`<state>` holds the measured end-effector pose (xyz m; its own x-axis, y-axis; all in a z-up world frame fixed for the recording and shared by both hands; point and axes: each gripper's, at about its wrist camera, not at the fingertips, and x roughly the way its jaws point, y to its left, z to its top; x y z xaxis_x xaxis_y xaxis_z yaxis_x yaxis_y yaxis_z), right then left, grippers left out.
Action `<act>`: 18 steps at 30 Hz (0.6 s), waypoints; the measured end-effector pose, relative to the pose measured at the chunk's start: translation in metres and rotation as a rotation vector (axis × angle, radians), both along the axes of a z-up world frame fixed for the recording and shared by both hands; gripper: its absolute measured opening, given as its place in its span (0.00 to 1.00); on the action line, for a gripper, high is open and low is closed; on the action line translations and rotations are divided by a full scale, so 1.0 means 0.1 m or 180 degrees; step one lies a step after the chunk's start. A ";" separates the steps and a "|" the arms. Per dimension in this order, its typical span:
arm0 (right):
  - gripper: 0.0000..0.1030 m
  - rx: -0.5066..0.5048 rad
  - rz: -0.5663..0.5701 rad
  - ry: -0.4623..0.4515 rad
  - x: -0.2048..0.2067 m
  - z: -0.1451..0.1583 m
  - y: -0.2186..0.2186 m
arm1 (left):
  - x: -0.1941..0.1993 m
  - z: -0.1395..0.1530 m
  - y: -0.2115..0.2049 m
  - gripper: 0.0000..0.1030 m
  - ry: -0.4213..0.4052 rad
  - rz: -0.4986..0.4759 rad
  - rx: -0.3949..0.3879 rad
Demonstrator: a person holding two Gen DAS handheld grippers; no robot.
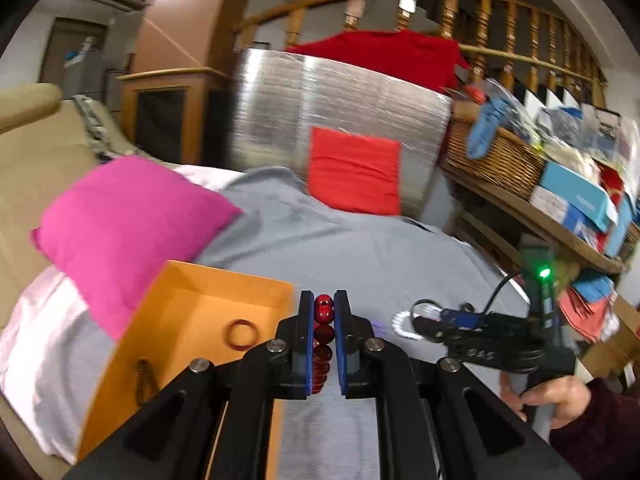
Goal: Organize jewelry
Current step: 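Carry both bracelets to the orange box and open the right gripper over it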
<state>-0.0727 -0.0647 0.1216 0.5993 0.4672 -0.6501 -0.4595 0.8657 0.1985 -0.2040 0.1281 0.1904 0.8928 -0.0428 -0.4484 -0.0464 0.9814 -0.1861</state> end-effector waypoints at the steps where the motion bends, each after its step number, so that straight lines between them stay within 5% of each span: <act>1: 0.61 -0.0017 0.0050 -0.0014 0.00 0.08 0.12 | -0.03 0.01 0.07 0.09 -0.0010 0.0071 -0.0002; 9: 0.61 -0.0156 0.0339 0.0152 0.08 0.33 1.02 | -0.19 -0.12 0.69 0.09 0.0103 0.0706 -0.0053; 18: 0.61 -0.0076 0.0523 0.0751 0.17 0.19 1.80 | -0.10 -0.71 1.19 0.09 0.0689 0.1008 -0.0506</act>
<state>-0.0555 0.1157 0.1405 0.3476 0.5285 -0.7745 -0.5376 0.7891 0.2972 -0.2144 0.2468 0.1190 0.7588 0.1348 -0.6373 -0.3960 0.8722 -0.2870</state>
